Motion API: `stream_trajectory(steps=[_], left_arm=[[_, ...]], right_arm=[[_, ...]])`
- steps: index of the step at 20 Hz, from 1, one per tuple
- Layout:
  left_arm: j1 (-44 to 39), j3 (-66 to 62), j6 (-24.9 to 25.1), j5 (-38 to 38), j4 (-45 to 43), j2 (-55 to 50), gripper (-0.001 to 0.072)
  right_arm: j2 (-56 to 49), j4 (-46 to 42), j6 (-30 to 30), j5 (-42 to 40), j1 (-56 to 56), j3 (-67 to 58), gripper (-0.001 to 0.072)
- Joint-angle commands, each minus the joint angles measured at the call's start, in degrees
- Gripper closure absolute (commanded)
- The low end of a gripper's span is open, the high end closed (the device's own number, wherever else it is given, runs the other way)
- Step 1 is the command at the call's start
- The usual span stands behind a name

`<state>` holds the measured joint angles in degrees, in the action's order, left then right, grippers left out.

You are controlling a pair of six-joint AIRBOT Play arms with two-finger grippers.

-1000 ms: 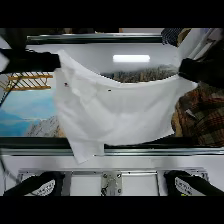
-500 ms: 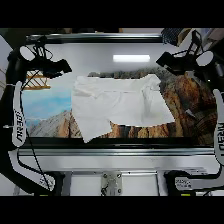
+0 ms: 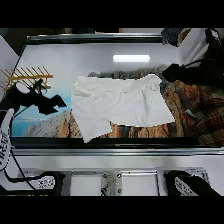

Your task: Fold the clothes and pants, and hang the long-sleeved shirts on hangers.

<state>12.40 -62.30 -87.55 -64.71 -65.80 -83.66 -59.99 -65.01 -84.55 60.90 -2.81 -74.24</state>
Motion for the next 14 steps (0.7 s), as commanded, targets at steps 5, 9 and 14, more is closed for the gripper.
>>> stream_trajectory(steps=[5, 9, 14], left_arm=[[-5.86, 13.57, 0.09, 14.97, 5.95, 2.27, 0.0089], [-10.43, 9.09, -1.05, 13.75, 5.97, -3.67, 0.0088], [-15.06, 4.79, -2.32, 13.53, 5.90, -6.62, 0.0277]], right_arm=[[11.87, -0.28, -1.16, 0.92, 0.17, 9.64, 0.0033], [12.13, -0.31, -1.18, 0.92, 0.17, 9.64, 0.0033], [12.13, -0.90, -4.42, 1.01, 0.02, 9.68, 0.0033]])
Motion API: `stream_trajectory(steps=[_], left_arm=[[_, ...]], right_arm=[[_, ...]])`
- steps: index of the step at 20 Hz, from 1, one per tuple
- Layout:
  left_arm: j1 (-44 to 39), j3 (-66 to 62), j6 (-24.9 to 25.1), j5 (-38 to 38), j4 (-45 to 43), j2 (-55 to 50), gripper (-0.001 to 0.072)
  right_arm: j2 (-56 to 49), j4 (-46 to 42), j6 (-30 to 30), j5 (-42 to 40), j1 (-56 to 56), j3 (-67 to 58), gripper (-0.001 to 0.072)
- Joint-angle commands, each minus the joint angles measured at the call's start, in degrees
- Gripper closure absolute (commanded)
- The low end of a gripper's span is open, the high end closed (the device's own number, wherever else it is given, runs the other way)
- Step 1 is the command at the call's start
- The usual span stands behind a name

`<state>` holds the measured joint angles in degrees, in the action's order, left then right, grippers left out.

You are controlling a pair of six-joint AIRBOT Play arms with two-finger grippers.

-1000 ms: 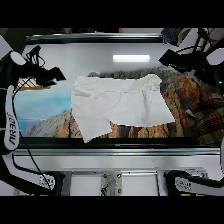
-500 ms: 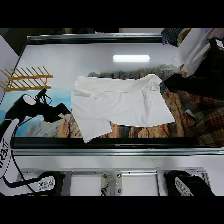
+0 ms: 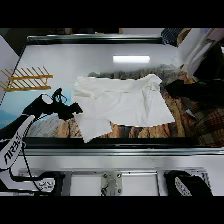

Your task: Fold the clothes and pants, and hang the long-sleeved shirts on hangers.

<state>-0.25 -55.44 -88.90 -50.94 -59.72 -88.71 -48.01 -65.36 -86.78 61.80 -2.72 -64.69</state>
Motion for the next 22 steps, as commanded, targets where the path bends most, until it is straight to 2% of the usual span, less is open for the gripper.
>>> stream_trajectory(steps=[1, 2, 6, 9, 11, 12, 14, 17, 22], left_arm=[[-2.73, -2.71, -0.87, -0.66, -0.39, -1.14, 0.0658], [-2.73, -3.02, -0.20, -0.68, -0.70, -0.07, 0.0700], [-0.11, -2.73, 4.15, -4.11, -0.76, 6.21, 0.0700], [1.95, 0.48, 5.60, -5.01, -0.72, 10.80, 0.0700], [2.82, 4.13, 5.60, -4.28, -0.68, 13.55, 0.0700], [3.10, 5.88, 5.60, -3.69, -0.70, 14.67, 0.0700], [3.23, 8.31, 5.60, -2.73, -0.70, 16.17, 0.0700], [3.21, 9.40, 5.57, -2.60, -0.63, 16.76, 0.0700], [3.21, 9.38, 5.57, -2.62, -0.59, 16.74, 0.0700]], right_arm=[[0.13, -2.36, -4.09, 0.76, -0.22, 0.26, 0.0033], [0.15, -4.74, -6.71, 2.19, -1.14, 0.85, 0.0033], [0.13, -13.99, -14.60, 9.25, -11.23, 10.16, 0.0033], [-1.20, -13.94, -18.93, 7.56, -22.62, 22.14, 0.0033], [-3.17, -13.27, -23.23, 2.73, -28.35, 29.20, 0.0034], [-4.09, -11.28, -23.39, -0.46, -29.79, 31.82, 0.0056], [-6.10, -5.86, -21.33, -7.74, -29.49, 35.28, 0.0277], [-10.03, 1.29, -17.88, -16.61, -25.05, 36.20, 0.0279], [-17.18, 6.43, -17.75, -25.66, -14.56, 36.15, 0.0278]])
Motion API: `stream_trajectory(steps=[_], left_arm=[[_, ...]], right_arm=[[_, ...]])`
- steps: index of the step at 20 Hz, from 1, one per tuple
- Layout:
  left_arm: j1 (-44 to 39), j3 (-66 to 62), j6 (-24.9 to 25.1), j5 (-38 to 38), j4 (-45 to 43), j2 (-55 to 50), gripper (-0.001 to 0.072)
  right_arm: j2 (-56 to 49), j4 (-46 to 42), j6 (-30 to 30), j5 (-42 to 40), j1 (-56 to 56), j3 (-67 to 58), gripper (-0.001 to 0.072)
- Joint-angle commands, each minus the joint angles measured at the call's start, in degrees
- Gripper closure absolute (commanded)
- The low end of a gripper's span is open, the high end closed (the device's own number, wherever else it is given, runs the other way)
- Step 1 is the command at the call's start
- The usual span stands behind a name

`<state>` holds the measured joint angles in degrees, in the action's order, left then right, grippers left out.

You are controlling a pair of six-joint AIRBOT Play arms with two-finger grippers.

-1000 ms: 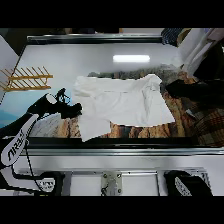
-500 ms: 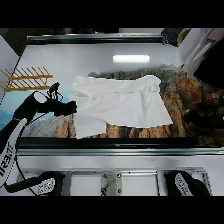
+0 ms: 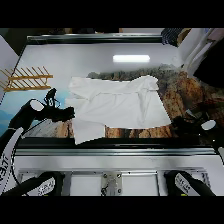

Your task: Fold the clothes and pants, and hang the long-sleeved shirts on hangers.

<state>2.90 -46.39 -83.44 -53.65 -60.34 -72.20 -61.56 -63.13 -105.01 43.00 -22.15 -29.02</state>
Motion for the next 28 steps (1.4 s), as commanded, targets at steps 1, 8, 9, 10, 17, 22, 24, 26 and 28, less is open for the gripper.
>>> stream_trajectory(steps=[1, 8, 9, 10, 17, 22, 24, 26, 28], left_arm=[[0.07, 0.33, 0.11, 0.11, 0.04, 0.24, 0.0700], [0.09, 0.33, 0.13, 0.13, -0.09, 0.24, 0.0700], [0.09, 0.33, 0.11, 0.15, -0.09, 0.26, 0.0700], [0.11, 0.33, 0.11, 0.15, -0.09, 0.24, 0.0700], [6.14, -13.55, 0.09, -7.02, 0.17, 10.03, 0.0700], [8.13, -32.15, -1.73, -11.34, 0.50, 28.22, 0.0700], [8.15, -37.22, -3.23, -11.26, 0.46, 34.75, 0.0700], [8.15, -41.38, -3.61, -11.34, 0.42, 39.78, 0.0700], [8.15, -44.96, -4.44, -11.30, -0.11, 43.15, 0.0700]], right_arm=[[-4.68, 5.44, 0.48, -8.57, 6.71, 0.48, 0.0278], [-6.47, 6.60, 0.52, -17.59, 13.33, 0.48, 0.0346], [-6.45, 6.45, 0.52, -18.12, 13.29, 0.46, 0.0526], [-6.43, 5.92, 0.96, -18.18, 13.27, 0.35, 0.0659], [3.34, -7.34, 9.53, -1.49, 11.85, -20.44, 0.0704], [16.04, -11.32, 12.26, 7.30, 11.89, -47.54, 0.0704], [20.61, -11.34, 12.24, 8.50, 11.89, -54.36, 0.0704], [24.87, -12.26, 12.24, 8.50, 11.89, -58.31, 0.0704], [28.30, -13.60, 12.09, 8.52, 11.87, -60.17, 0.0705]])
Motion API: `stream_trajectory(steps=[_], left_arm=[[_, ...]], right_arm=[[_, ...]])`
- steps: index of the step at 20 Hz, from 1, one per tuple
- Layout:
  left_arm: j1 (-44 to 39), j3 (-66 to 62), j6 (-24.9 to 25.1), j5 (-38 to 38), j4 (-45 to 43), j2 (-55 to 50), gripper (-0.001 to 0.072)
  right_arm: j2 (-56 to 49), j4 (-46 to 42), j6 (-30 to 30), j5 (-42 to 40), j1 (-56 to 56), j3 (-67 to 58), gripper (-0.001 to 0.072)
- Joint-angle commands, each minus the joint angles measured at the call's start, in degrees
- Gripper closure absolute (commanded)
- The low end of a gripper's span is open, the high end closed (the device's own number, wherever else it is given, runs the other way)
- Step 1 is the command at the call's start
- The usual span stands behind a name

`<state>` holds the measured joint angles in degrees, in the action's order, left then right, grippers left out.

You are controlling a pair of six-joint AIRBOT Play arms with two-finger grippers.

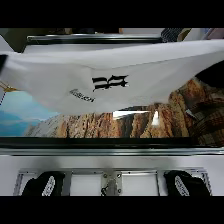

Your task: Fold the clothes and pants, and hang the long-sleeved shirts on hangers.

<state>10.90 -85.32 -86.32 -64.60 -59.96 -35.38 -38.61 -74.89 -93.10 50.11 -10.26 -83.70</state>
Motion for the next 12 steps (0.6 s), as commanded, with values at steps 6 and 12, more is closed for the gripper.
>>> stream_trajectory(steps=[6, 12], left_arm=[[0.15, -9.46, -4.42, -3.67, -0.48, 3.91, 0.0700], [0.13, -0.74, -4.39, -6.86, -0.28, -14.86, 0.0700]], right_arm=[[7.26, -2.51, -0.11, 5.05, 0.00, -5.90, 0.0705], [-9.81, -2.49, -0.07, 18.05, 0.07, -5.88, 0.0705]])
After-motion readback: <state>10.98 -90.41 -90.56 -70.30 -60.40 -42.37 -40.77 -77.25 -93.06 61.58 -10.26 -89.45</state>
